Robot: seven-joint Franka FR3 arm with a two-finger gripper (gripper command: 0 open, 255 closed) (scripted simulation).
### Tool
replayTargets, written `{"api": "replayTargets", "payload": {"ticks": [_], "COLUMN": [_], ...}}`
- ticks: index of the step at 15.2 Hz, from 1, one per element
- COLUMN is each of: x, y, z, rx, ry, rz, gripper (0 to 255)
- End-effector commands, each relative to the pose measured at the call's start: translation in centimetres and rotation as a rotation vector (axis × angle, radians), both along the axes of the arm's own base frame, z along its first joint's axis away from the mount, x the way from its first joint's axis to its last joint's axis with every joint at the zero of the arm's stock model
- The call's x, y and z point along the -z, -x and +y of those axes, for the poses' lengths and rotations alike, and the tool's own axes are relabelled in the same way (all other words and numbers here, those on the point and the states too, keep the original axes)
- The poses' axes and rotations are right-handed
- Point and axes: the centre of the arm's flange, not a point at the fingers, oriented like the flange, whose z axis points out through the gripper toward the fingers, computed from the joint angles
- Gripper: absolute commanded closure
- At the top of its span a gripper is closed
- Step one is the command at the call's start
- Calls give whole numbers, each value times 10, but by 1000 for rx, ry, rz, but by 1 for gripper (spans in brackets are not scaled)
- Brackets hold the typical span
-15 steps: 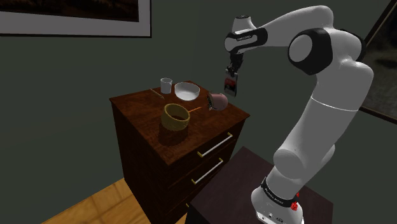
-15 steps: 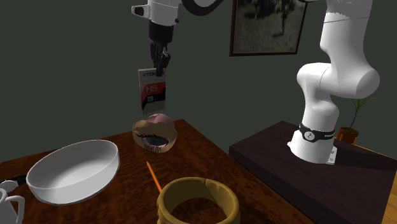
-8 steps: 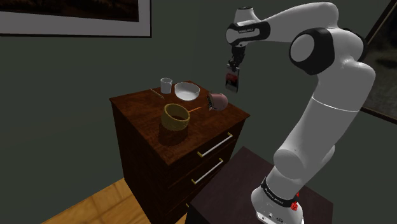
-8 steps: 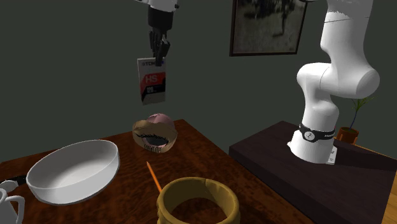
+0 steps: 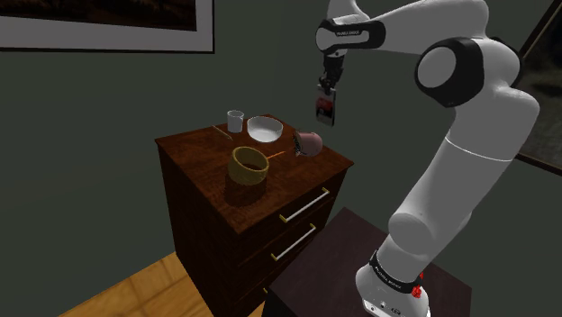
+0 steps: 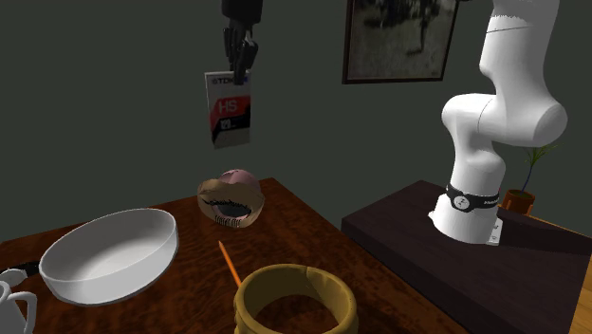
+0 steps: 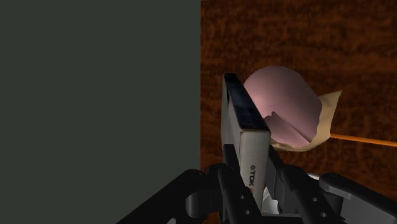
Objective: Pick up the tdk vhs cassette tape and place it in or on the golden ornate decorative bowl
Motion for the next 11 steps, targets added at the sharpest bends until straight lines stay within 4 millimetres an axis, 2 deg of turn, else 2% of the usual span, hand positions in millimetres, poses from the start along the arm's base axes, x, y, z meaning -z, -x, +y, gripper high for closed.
{"api": "replayTargets", "payload": {"ticks": [1, 11], "x": [-5, -30], "y": [-5, -32], "z": [23, 150], "rx": [1, 1], "ry": [0, 0], "rz": [0, 0], "gripper": [255, 255]}}
